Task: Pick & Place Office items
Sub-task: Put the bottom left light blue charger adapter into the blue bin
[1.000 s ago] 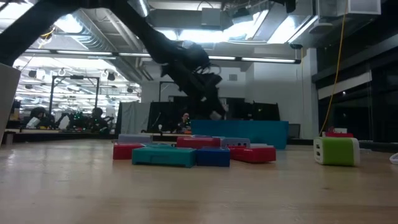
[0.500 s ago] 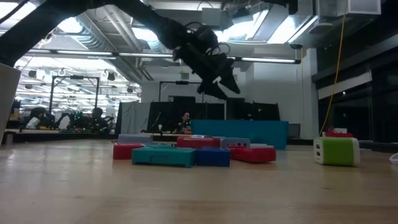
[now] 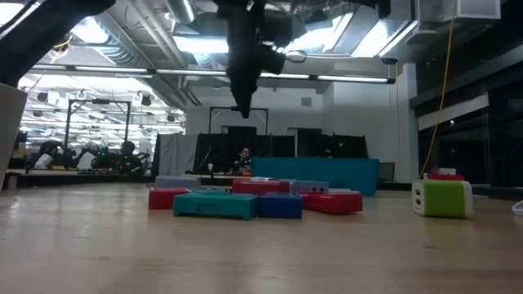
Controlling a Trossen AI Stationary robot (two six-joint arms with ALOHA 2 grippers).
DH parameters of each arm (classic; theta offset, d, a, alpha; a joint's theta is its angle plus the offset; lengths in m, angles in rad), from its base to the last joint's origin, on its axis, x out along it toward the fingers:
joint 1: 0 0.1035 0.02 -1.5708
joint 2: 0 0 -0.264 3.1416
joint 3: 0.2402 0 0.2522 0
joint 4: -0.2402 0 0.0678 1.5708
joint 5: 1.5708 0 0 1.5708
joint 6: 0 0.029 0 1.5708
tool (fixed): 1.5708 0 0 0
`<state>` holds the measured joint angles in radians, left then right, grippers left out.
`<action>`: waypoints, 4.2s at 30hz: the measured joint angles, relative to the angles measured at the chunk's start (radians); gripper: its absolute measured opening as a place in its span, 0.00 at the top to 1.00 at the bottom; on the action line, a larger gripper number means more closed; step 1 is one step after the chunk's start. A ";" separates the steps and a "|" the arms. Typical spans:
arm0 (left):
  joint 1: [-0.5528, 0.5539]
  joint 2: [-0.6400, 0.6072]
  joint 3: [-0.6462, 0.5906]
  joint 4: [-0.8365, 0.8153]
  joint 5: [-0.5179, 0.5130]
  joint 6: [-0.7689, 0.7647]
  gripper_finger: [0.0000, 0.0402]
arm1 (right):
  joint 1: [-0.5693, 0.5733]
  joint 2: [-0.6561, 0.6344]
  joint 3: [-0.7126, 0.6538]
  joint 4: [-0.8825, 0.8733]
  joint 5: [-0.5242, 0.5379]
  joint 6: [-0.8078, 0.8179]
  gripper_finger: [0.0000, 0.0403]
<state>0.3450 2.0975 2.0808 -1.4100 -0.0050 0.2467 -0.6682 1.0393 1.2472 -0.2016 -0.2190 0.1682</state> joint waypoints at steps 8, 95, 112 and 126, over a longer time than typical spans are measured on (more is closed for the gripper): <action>-0.173 -0.001 -0.007 -0.026 0.031 -0.123 0.23 | 0.000 0.000 0.000 -0.001 -0.025 -0.049 0.48; -0.285 -0.225 -0.760 0.384 -0.020 -0.286 0.23 | 0.000 0.056 0.000 -0.075 -0.182 -0.075 0.48; -0.258 -0.225 -0.894 0.584 0.035 -0.269 0.23 | 0.000 0.056 0.000 -0.076 -0.190 -0.076 0.48; -0.205 -0.229 -0.957 0.661 0.132 -0.513 0.48 | 0.000 0.056 0.000 -0.075 -0.190 -0.075 0.48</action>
<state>0.1397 1.8689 1.1235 -0.7487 0.1267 -0.2660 -0.6680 1.0954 1.2472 -0.2764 -0.4089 0.0934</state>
